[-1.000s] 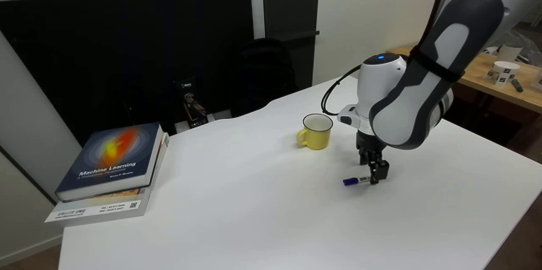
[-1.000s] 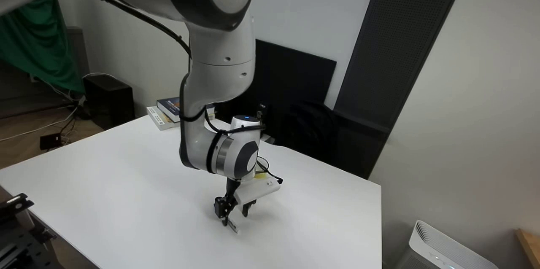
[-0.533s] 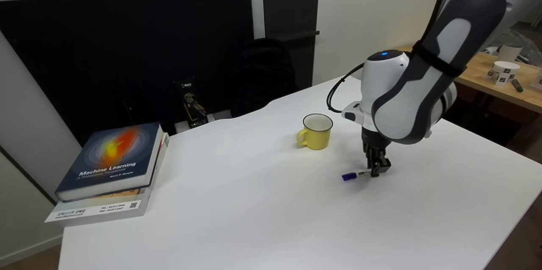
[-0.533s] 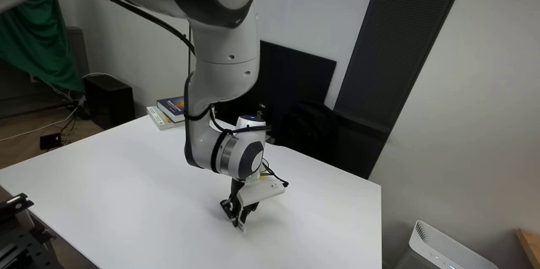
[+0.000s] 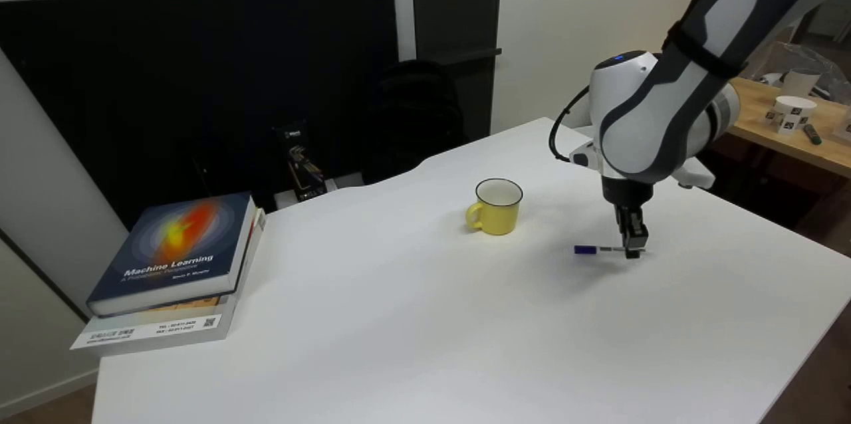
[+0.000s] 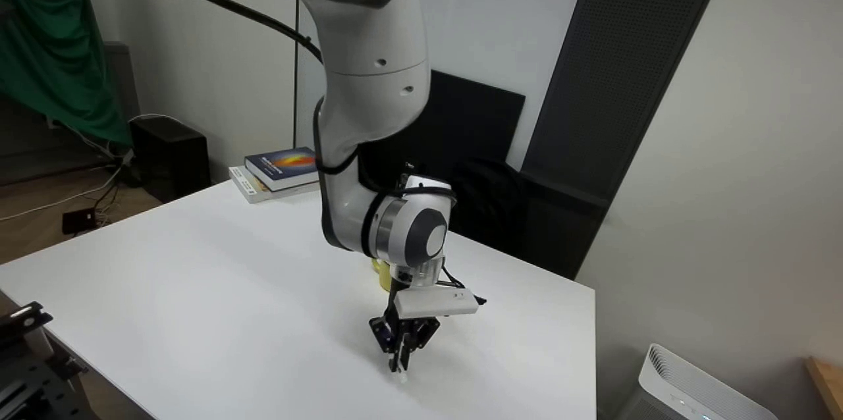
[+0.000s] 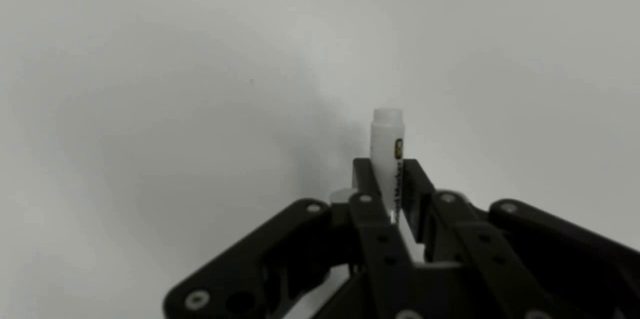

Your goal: Pick up the marker and put it inside the yellow cup

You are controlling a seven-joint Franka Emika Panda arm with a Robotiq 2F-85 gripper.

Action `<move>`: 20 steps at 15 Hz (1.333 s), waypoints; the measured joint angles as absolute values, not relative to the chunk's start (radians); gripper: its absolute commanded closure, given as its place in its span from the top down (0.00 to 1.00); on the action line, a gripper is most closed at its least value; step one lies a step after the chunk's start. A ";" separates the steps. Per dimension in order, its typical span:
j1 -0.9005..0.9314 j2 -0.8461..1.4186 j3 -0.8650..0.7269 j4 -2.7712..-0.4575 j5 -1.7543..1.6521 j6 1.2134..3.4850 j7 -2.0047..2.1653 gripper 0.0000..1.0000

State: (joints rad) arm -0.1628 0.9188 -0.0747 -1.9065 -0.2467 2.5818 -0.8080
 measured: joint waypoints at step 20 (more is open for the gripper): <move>-0.254 0.801 -0.098 -1.532 -0.216 2.051 -0.796 0.04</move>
State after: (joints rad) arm -0.2540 0.8006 -0.0976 -1.5318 -0.2158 2.0507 -0.7961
